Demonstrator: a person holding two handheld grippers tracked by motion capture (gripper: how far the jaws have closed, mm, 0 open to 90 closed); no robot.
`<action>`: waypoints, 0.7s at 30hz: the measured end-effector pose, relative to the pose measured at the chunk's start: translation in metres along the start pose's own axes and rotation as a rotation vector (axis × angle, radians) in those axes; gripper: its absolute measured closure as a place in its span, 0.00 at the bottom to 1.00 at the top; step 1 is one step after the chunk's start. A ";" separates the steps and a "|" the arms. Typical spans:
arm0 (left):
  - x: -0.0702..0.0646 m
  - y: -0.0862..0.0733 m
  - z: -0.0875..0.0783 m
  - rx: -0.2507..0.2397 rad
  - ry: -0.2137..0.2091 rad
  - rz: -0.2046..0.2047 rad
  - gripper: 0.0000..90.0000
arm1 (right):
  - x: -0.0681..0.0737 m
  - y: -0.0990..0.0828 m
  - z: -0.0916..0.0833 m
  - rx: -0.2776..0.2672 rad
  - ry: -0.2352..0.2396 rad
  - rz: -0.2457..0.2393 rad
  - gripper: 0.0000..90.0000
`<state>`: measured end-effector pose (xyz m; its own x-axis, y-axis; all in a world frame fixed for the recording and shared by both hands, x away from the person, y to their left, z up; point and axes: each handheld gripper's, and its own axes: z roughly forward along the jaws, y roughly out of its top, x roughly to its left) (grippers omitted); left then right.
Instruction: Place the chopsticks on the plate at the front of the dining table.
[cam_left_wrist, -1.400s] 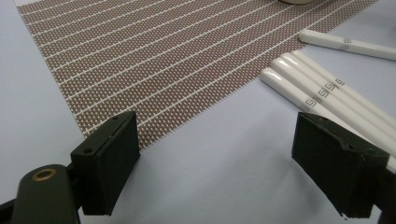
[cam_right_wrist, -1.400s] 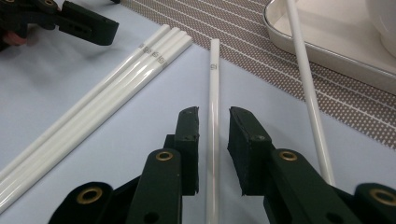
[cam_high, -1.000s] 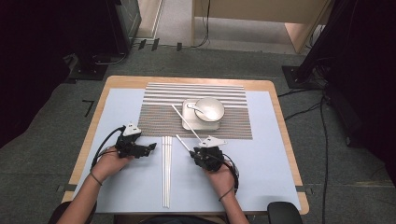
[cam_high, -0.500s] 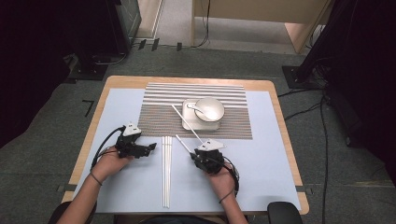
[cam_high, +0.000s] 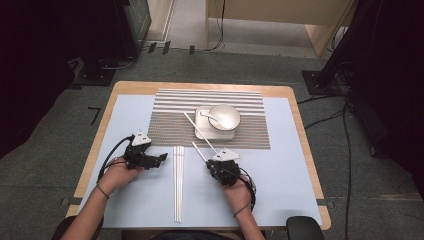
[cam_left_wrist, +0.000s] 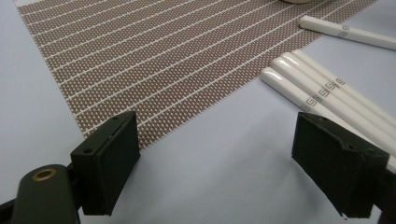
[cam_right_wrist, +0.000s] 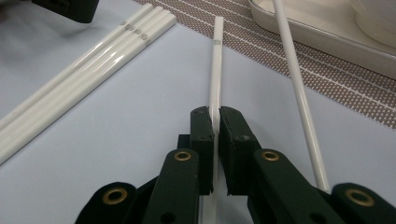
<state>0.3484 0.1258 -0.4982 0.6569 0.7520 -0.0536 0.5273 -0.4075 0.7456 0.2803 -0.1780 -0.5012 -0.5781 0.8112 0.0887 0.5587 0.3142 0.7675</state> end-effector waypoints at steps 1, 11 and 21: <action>0.000 0.000 0.000 0.000 0.000 0.000 0.16 | 0.000 0.000 0.000 0.000 -0.003 -0.003 0.95; 0.000 0.000 0.000 -0.001 -0.001 -0.001 0.16 | -0.003 0.001 0.000 0.002 0.024 0.022 0.95; 0.000 0.000 0.000 0.000 -0.002 -0.001 0.16 | -0.005 0.007 -0.003 -0.003 0.034 0.023 0.95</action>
<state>0.3485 0.1261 -0.4981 0.6575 0.7514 -0.0556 0.5279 -0.4068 0.7455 0.2853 -0.1809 -0.4940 -0.5849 0.8009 0.1283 0.5707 0.2941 0.7667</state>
